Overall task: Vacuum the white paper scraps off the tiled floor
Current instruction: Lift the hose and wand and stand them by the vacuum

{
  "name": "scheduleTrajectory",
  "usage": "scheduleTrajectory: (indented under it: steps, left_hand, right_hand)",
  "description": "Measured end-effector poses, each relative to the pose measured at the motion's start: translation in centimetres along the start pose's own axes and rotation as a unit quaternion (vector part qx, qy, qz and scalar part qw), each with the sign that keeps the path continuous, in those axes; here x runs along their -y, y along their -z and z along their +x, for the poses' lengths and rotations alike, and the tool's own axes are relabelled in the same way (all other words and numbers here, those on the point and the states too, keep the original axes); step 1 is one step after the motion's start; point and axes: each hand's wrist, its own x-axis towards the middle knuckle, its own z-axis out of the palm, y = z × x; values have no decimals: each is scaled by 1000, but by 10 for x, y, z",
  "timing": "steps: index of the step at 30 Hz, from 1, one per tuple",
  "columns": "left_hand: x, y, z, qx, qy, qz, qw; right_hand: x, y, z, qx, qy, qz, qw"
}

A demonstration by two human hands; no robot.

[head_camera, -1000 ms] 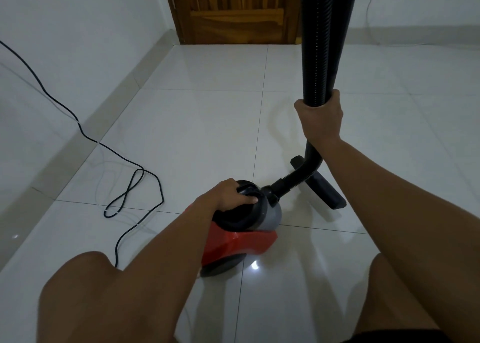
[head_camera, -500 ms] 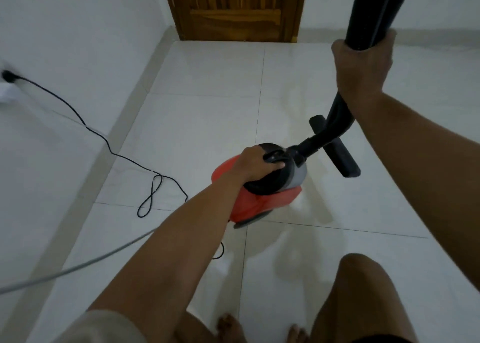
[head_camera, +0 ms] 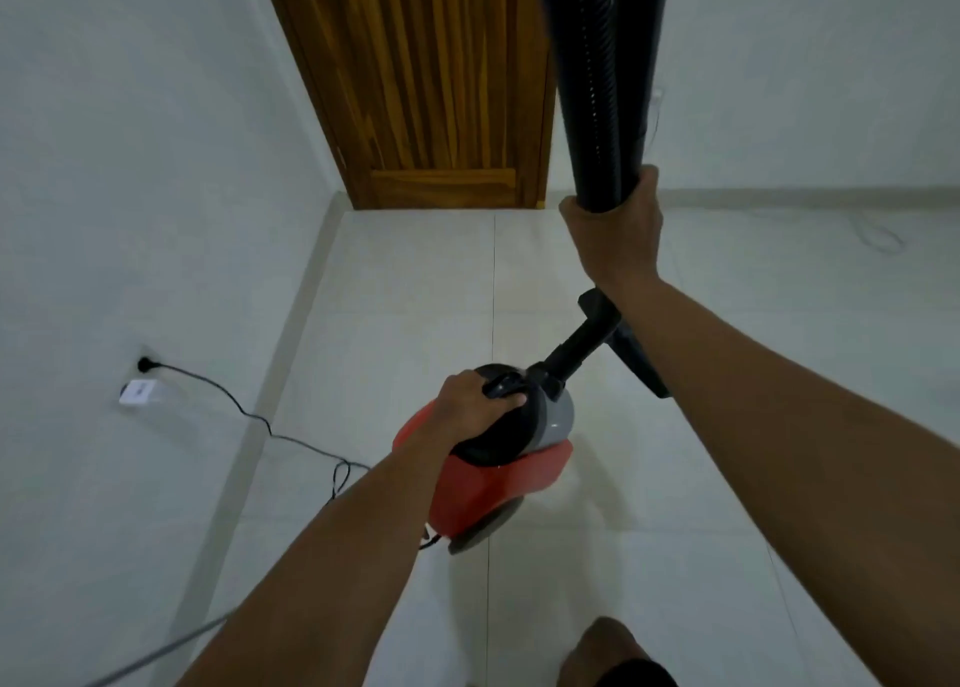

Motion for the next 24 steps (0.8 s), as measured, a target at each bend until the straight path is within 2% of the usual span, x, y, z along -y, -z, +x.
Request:
scheduleTrajectory:
  steps: [5,12,24]
  left_hand:
    - [-4,37,36,-18,32,-16,999]
    - [-7,91,135,-55,100,-28,993]
    - [17,214,302,-132,216,-97,963]
  right_hand:
    - [12,-29,48,19,-1,36,999]
    - [8,-100,155,93,-21,102,990]
    - [26,-260,326,210,35,144,966]
